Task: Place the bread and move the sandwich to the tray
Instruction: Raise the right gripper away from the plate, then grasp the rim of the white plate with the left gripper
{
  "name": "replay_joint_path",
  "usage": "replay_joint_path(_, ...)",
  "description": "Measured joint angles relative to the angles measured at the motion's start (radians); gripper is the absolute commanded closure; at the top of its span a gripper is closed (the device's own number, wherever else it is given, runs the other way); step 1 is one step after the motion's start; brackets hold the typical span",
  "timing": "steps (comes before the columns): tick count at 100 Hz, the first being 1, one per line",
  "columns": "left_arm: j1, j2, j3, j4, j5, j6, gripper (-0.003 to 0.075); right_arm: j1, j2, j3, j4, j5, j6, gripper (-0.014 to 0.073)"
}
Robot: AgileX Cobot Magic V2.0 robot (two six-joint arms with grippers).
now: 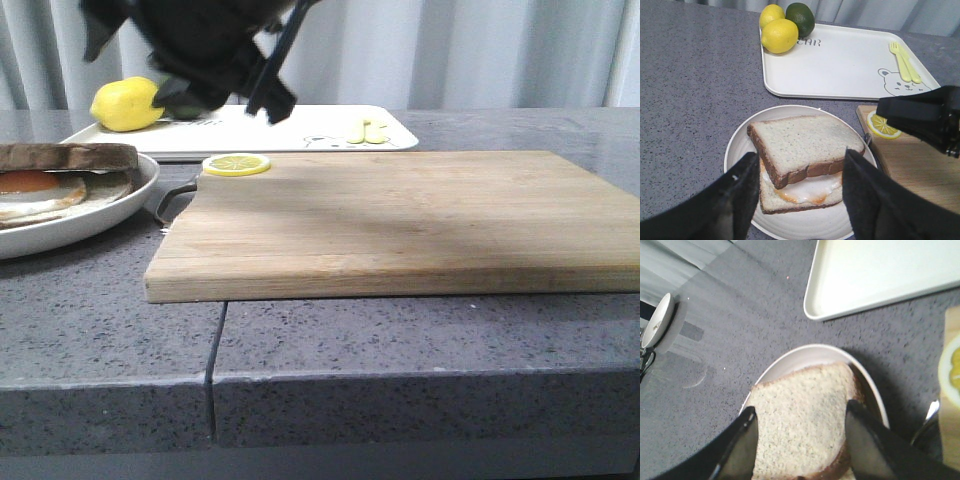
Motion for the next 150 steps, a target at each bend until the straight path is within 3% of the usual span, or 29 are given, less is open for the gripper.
replay_joint_path(30,0.0,0.0,0.0,0.0,0.0,0.0,0.0365,-0.129,-0.179,0.113,-0.237,0.004,0.0,0.0186)
replay_joint_path(62,0.0,0.0,0.0,0.0,0.0,0.0,0.0365,-0.336,-0.523,0.357,-0.58,0.016,0.027,0.0186)
replay_joint_path(76,0.0,0.0,0.0,0.0,0.0,0.0,0.0365,-0.465,-0.692,0.472,-0.803,0.026,0.169,0.0186)
replay_joint_path(98,0.0,0.0,0.0,0.0,0.0,0.0,0.0365,-0.66,-0.921,0.618,-1.301,0.096,0.558,0.0186)
replay_joint_path(112,0.0,0.0,0.0,0.0,0.0,0.0,0.0365,-0.755,-1.015,0.682,-1.531,0.161,0.731,0.0186)
replay_joint_path(131,0.0,0.0,0.0,0.0,0.0,0.0,0.0365,-0.783,-1.12,0.76,-1.644,0.193,0.795,0.0188)
replay_joint_path(150,0.0,0.0,0.0,0.0,0.0,0.0,0.0365,-0.783,-1.2,0.799,-1.651,0.198,0.802,0.0188)
